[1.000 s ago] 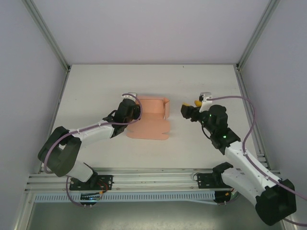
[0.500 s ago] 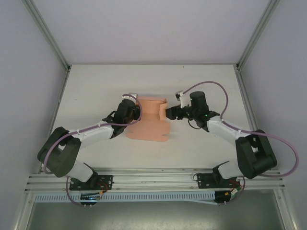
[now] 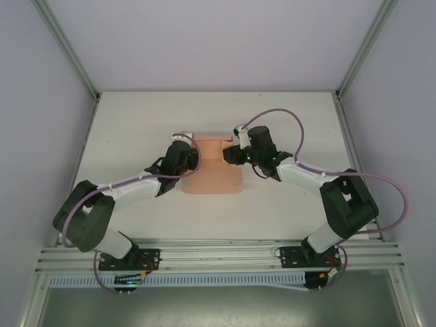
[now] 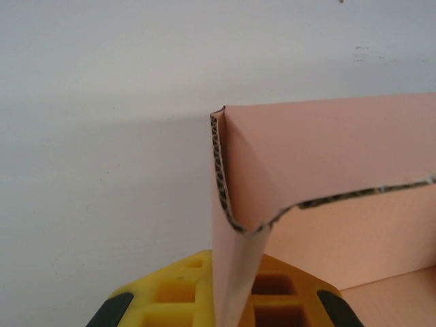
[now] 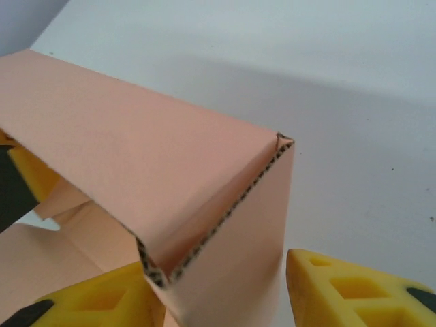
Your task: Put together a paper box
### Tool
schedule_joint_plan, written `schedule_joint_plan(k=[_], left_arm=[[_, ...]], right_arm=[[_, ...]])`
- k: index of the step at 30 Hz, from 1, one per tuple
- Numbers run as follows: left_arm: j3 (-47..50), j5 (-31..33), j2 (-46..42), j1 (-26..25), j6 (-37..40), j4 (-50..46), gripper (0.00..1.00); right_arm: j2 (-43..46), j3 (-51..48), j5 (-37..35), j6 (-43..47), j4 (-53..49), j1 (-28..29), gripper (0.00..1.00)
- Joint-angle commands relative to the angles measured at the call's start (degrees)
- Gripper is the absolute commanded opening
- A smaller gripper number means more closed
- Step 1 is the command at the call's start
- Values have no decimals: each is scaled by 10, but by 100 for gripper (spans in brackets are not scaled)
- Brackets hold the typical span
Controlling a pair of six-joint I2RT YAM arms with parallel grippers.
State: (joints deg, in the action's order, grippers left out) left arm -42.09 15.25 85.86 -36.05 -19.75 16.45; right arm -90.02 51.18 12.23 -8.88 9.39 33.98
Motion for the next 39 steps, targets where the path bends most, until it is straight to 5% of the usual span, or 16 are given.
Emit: schedule_joint_plan(k=[1,22,34,39], left_arm=[[-6,-6,-8,-2,7,7,0],[-5,1,-21,-2,-3,3,0],[-12,3,-18,-2,-10,-1,0],[-10,18,-21,-3,-10,-6,0]], right_arm=[[-21,18,-38,-16,18,5,50],[-68,74,-167,-47,-59,29,45],[-95,102,-161,-78,-72,41,43],[-92,102,-182,-81,-87,42,31]])
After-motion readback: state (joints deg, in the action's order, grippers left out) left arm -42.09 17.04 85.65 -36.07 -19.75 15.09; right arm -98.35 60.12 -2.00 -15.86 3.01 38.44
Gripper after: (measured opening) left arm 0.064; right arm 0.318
